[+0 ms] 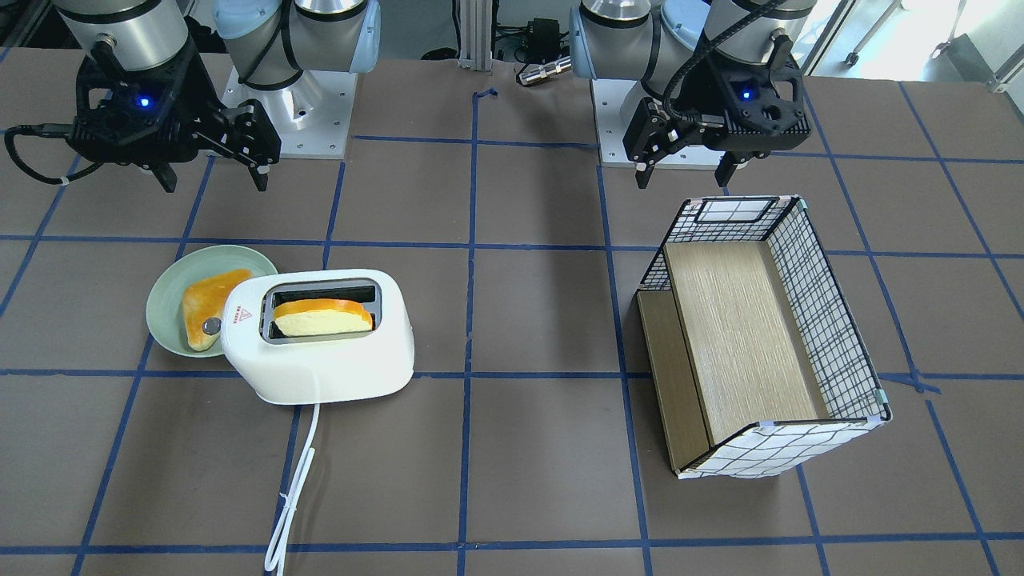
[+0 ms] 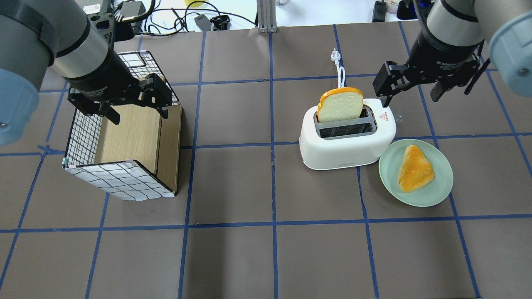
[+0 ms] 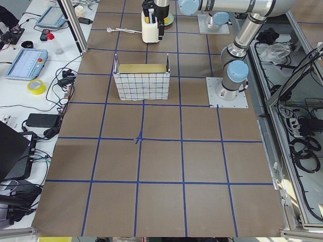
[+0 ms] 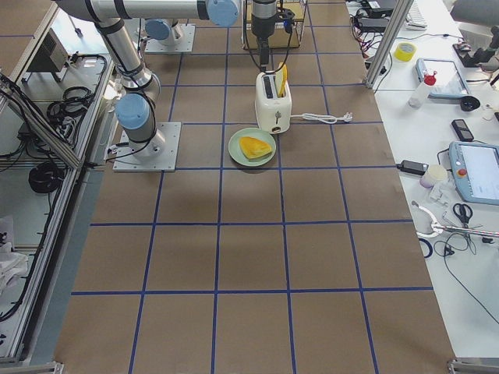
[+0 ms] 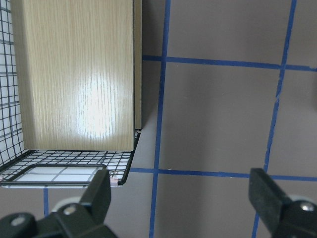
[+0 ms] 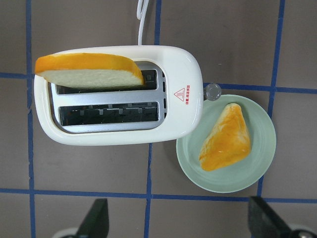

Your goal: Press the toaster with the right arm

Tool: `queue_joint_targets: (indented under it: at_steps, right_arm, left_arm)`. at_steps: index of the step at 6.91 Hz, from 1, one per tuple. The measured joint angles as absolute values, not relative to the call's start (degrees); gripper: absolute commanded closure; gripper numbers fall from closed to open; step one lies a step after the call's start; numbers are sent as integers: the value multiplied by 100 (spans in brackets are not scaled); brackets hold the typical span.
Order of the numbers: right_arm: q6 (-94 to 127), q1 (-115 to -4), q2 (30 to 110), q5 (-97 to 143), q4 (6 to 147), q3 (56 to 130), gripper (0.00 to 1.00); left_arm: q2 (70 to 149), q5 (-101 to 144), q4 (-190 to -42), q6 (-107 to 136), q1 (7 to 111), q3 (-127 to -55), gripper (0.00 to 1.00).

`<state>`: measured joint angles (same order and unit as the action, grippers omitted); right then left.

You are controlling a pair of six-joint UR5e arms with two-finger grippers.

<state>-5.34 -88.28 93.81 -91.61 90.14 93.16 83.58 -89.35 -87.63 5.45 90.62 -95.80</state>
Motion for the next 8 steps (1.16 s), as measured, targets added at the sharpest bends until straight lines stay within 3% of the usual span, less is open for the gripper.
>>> queue_joint_targets:
  at_steps: [8]
  right_arm:
    - [-506,-8849,9361,-9130,9097,9287,0]
  left_arm:
    - [8358,-8929,-8763,545,9062,-9580,0]
